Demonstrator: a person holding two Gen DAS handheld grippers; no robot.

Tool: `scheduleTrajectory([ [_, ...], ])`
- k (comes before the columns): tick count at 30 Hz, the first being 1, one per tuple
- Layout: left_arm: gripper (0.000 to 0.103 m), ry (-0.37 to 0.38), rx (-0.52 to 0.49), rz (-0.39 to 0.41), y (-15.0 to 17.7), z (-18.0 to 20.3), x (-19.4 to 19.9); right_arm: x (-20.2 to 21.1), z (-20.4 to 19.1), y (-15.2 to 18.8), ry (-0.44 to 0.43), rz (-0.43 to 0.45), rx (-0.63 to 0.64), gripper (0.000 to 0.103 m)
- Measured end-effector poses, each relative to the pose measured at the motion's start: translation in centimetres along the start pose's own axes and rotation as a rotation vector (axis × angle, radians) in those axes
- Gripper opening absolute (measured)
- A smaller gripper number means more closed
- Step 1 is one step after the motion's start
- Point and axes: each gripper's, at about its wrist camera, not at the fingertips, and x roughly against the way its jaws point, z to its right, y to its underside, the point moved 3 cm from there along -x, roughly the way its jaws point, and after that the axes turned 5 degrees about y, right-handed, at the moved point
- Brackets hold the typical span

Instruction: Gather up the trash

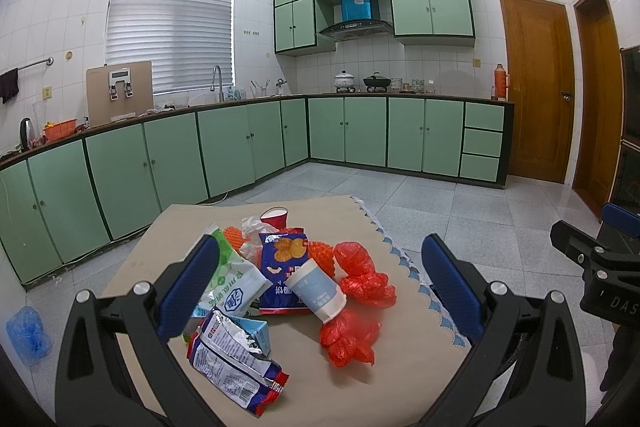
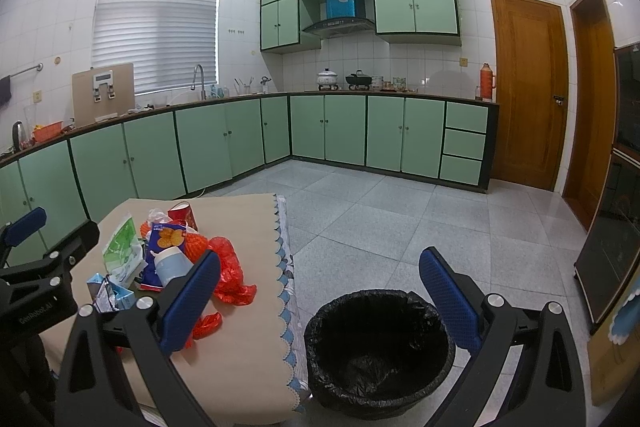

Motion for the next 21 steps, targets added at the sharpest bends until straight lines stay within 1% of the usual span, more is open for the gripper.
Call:
scheduleTrajectory([
  [21,0.098,-0.002,0.004,-0.001,-0.02,0.08,-0.16,-0.25,-0.09,-0.14,0.000,0.000,0.003,0.097],
])
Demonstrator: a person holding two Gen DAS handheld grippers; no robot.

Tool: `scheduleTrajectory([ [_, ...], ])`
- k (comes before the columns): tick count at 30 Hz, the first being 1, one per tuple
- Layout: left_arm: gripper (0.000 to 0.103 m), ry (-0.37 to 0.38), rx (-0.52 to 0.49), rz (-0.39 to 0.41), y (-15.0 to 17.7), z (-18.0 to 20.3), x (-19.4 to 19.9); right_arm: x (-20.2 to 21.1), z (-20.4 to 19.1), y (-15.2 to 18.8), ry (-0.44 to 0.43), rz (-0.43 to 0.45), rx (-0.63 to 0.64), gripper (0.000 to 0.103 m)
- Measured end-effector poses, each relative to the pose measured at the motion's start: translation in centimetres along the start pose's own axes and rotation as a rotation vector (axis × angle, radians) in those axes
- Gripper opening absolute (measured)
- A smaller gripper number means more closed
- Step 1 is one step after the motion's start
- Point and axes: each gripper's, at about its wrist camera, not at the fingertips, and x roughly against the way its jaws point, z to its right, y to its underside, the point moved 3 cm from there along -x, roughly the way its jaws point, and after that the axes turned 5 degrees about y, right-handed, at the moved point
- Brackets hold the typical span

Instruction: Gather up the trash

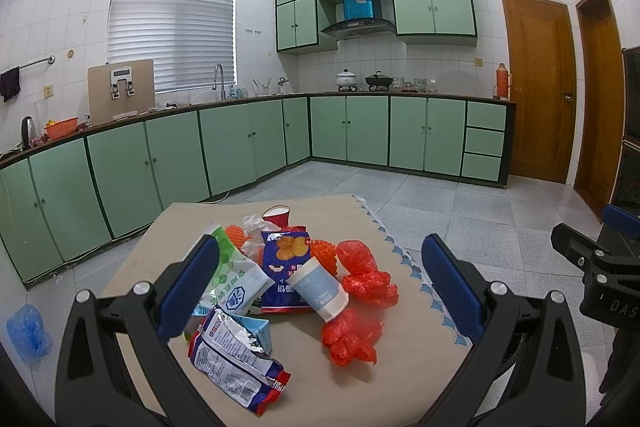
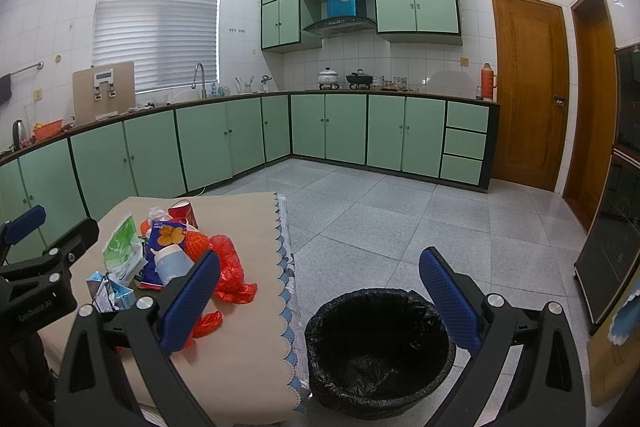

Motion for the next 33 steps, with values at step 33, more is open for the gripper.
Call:
scheduleTrajectory([
  [33,0.098,-0.003,0.011,-0.005,0.54,-0.44,-0.34,-0.06,-0.11,-0.01,-0.003,0.004,-0.002,0.097],
])
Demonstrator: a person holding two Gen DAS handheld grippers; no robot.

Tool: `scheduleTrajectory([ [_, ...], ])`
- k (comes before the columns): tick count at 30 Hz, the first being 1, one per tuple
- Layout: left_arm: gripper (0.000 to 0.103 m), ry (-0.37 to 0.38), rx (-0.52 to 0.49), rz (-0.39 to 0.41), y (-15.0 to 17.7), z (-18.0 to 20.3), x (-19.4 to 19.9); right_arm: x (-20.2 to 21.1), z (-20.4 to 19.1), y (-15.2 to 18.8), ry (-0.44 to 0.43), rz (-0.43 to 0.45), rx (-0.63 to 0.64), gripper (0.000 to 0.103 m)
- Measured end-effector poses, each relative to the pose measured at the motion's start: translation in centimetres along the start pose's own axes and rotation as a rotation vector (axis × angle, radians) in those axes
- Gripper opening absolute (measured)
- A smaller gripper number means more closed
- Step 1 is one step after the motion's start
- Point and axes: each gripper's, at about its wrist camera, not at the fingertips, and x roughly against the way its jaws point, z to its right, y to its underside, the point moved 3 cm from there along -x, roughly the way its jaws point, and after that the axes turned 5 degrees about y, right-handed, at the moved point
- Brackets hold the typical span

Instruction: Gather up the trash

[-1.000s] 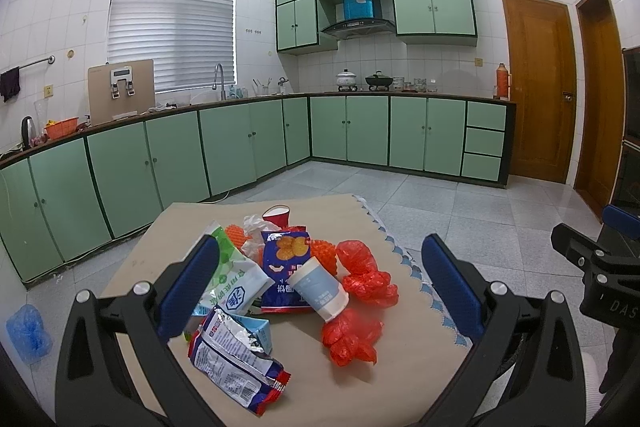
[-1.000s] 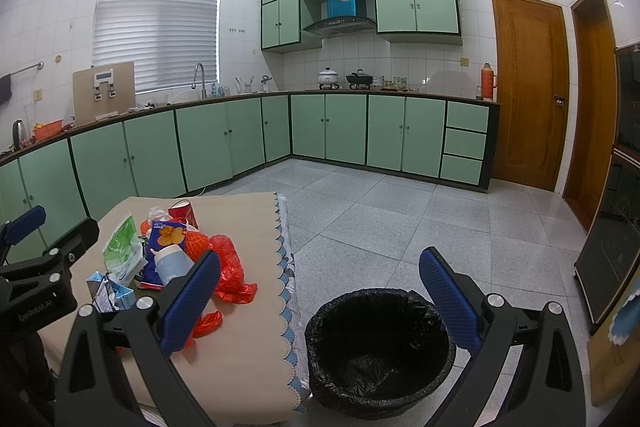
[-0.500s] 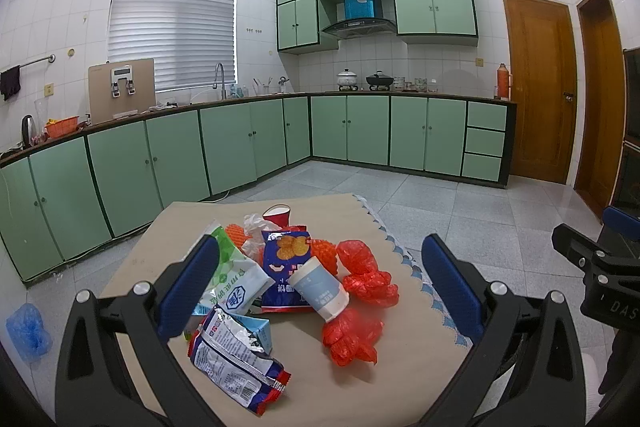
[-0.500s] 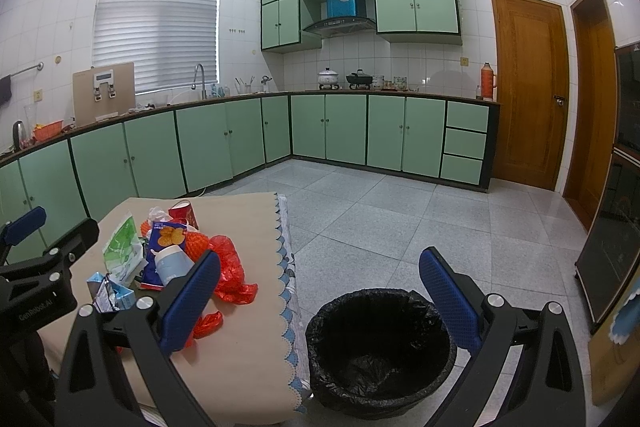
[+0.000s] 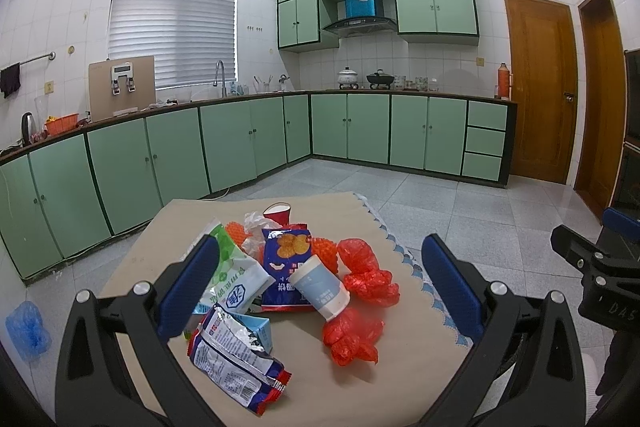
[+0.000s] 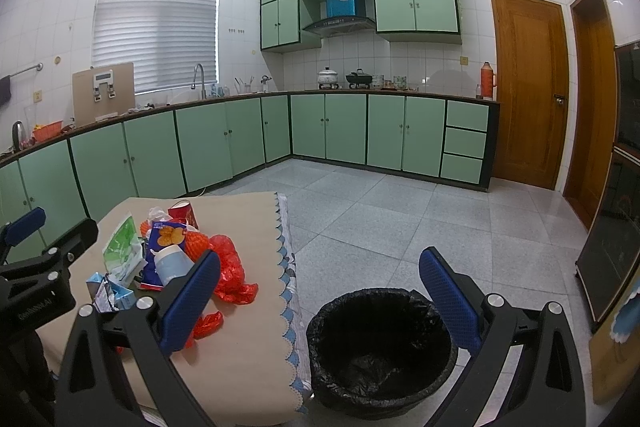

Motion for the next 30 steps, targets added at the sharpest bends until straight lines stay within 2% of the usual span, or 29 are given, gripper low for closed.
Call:
scheduleTrajectory([
  [8,0.098,-0.050,-0.004,0.012,0.1,-2.2,-0.9,-1.9,-2.0,0.5,-0.043,0.015,0.010,0.097],
  [13,0.098,-0.119,-0.005,0.005,0.9,-5.7,-2.1,-3.9,-4.4,1.5,-0.095,0.009,0.042,0.096],
  [20,0.098,-0.204,0.013,-0.063,4.9,-11.0,-3.6,-7.0,-8.6,3.3,-0.215,-0.045,0.065,0.089],
  [25,0.098,-0.201,0.018,-0.090,7.7,-12.4,-3.9,-8.7,-11.6,5.2,-0.270,-0.078,0.087,0.082],
  [30,0.098,-0.189,0.041,-0.117,9.5,-13.4,-4.5,-9.4,-13.5,7.5,-0.300,-0.120,0.100,0.081],
])
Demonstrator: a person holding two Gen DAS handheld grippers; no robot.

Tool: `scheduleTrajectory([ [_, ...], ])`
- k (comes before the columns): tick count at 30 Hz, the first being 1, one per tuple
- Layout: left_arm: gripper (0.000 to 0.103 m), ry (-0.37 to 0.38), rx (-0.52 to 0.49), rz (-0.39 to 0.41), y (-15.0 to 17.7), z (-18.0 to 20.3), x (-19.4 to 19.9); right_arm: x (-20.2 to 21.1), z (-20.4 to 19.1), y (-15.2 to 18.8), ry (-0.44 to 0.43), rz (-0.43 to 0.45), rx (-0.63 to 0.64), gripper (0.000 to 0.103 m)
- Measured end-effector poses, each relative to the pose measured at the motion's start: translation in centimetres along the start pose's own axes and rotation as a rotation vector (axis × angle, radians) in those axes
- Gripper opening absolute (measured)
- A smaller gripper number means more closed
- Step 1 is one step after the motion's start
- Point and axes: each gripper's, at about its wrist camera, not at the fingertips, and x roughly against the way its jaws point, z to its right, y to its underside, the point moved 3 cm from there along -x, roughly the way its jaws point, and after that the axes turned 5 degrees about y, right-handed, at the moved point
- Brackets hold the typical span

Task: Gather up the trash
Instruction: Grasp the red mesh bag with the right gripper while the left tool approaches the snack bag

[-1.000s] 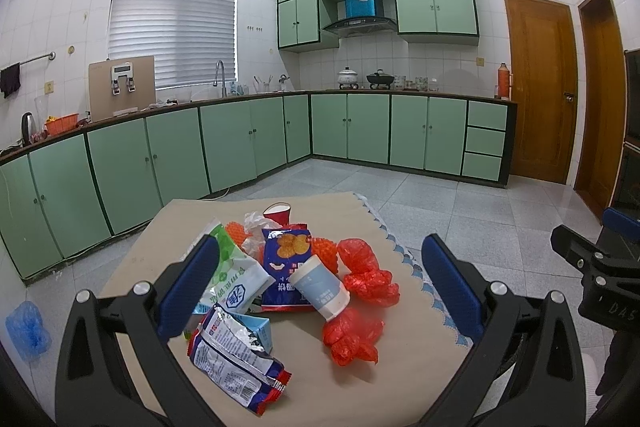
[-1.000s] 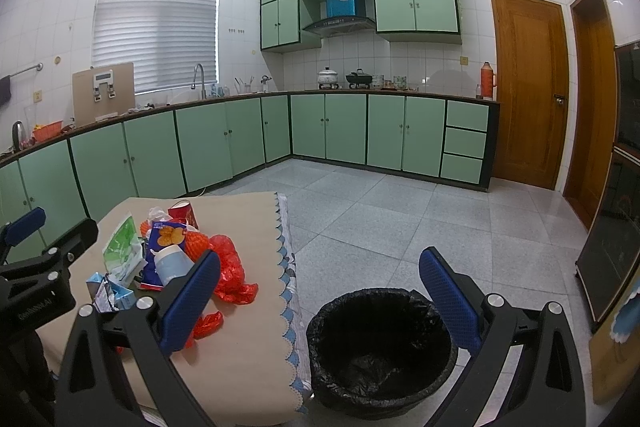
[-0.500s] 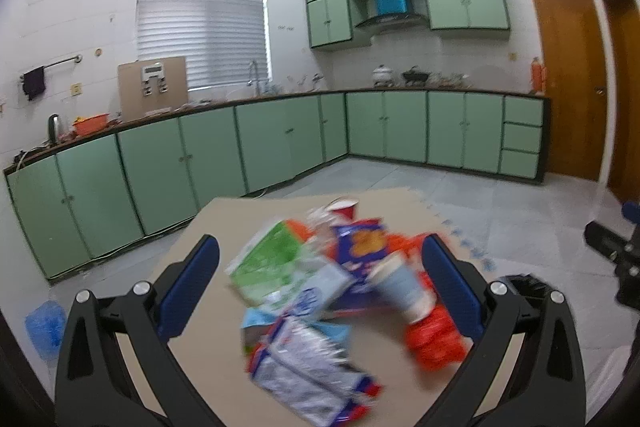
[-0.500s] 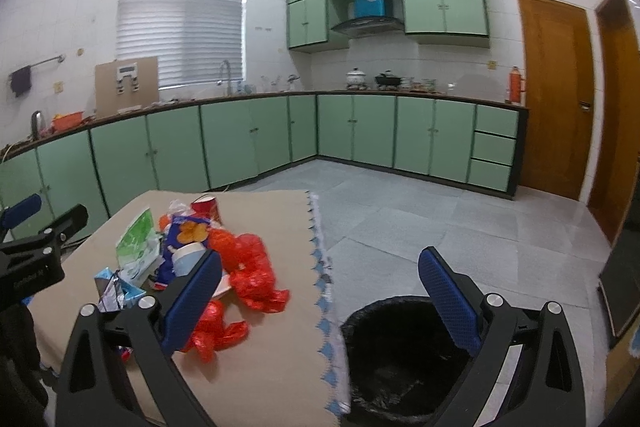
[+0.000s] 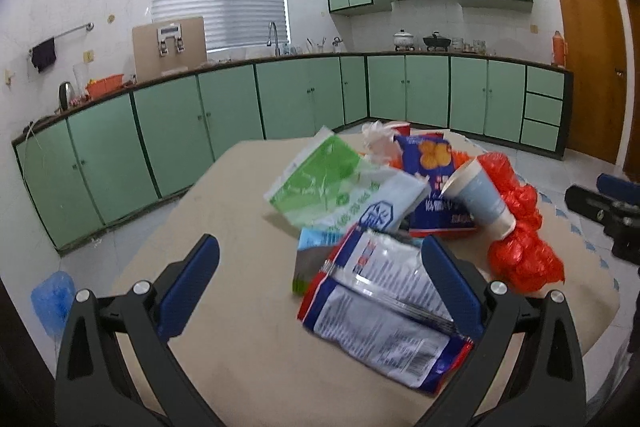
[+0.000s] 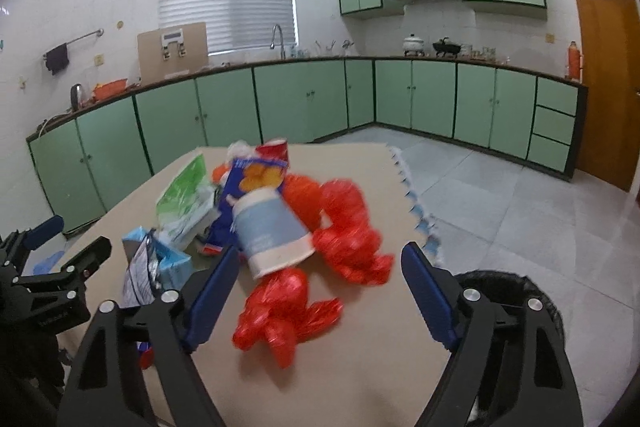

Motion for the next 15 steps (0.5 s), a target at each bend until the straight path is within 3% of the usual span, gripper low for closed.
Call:
scheduleTrajectory([
  [5,0.098,0.003,0.011,-0.018,1.0,-0.4,-0.5,-1.3,-1.5,1.3,-0.029,-0.039,0.039,0.075],
  [11,0.098,0.021,0.018,-0.046,2.3,-0.5,-1.4,-2.8,-1.9,2.8,-0.066,-0.108,0.031,0.059],
  [15,0.098,0.038,0.025,-0.071,3.0,-0.6,-1.9,-3.7,-2.2,3.9,-0.106,-0.162,0.034,0.041],
])
